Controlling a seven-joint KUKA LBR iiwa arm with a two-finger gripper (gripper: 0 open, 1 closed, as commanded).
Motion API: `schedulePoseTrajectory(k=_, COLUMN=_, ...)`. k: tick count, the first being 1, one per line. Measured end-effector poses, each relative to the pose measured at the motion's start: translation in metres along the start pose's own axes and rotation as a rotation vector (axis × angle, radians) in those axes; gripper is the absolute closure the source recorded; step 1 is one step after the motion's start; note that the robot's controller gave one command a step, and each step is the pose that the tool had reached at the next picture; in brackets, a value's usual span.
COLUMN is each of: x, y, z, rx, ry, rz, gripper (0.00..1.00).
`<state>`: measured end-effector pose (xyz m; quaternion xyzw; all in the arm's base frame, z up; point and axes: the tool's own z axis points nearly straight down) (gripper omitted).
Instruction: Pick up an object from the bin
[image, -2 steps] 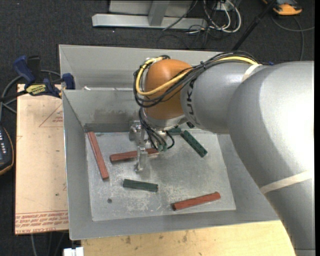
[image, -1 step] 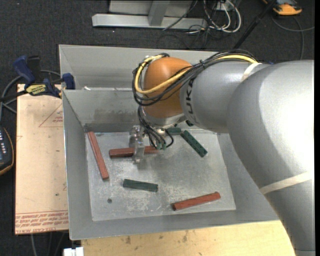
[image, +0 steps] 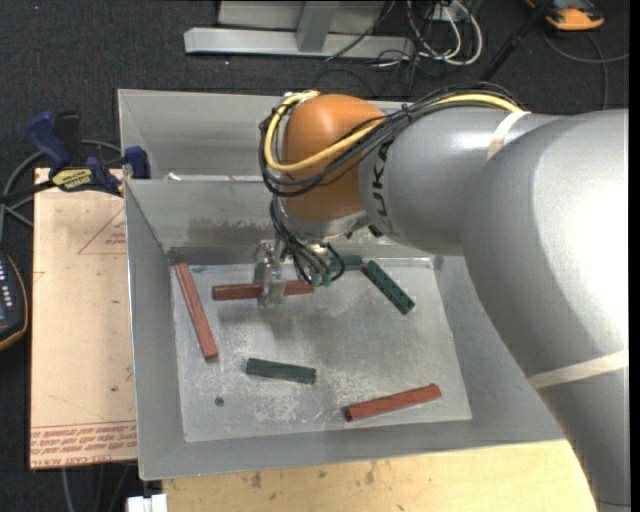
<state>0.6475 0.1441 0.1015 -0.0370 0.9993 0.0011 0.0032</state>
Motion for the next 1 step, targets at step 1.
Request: schedulePoseTrajectory(k=1, x=-0.0108, y=0.0009, z=-0.1664, rx=-0.001, ry=-0.007, rz=0.04, gripper=1.0)
